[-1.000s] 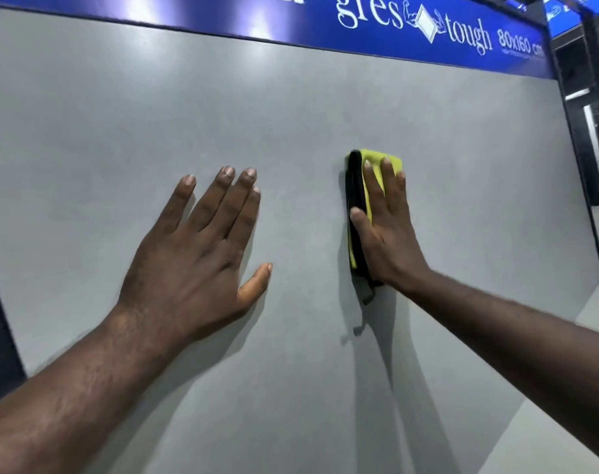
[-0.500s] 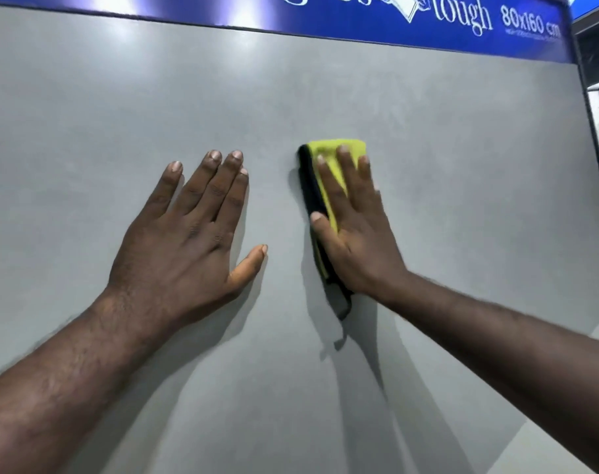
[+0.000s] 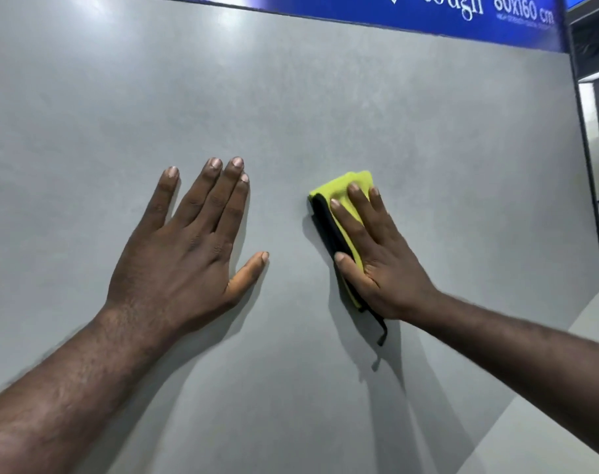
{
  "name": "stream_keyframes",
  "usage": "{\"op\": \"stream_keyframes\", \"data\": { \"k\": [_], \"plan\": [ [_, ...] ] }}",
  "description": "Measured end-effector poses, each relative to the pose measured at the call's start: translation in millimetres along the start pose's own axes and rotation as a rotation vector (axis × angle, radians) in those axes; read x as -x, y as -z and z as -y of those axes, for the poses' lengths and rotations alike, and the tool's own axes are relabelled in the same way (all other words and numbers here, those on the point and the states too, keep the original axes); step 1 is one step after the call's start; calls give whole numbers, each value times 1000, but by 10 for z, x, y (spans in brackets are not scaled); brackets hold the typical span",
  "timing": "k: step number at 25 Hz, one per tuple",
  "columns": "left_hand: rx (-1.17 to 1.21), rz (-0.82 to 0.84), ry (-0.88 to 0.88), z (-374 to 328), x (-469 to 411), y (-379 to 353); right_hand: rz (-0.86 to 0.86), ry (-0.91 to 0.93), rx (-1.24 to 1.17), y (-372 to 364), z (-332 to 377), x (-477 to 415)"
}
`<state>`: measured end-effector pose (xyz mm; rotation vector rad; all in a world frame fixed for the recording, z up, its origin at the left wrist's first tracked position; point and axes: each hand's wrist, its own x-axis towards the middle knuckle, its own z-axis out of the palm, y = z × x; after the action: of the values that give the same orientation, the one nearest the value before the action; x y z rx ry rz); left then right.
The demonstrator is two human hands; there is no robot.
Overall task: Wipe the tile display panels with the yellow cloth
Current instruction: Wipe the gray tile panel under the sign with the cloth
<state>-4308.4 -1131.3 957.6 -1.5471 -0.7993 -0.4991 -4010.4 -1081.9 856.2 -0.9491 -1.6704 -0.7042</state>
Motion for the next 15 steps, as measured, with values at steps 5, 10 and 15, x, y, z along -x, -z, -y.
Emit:
{"op": "stream_keyframes", "data": {
  "k": [5,10,15],
  "plan": [
    [-39,-1,-7,-43,-6,-13,-63,-320,-147,168,-125,-685],
    [-16,-21,-7,-31,9,-32,123,-109,3,172,-292,8],
    [14,-43,-9,-194,-167,-61,35,-299,-91,210,-495,-580]
  ]
}}
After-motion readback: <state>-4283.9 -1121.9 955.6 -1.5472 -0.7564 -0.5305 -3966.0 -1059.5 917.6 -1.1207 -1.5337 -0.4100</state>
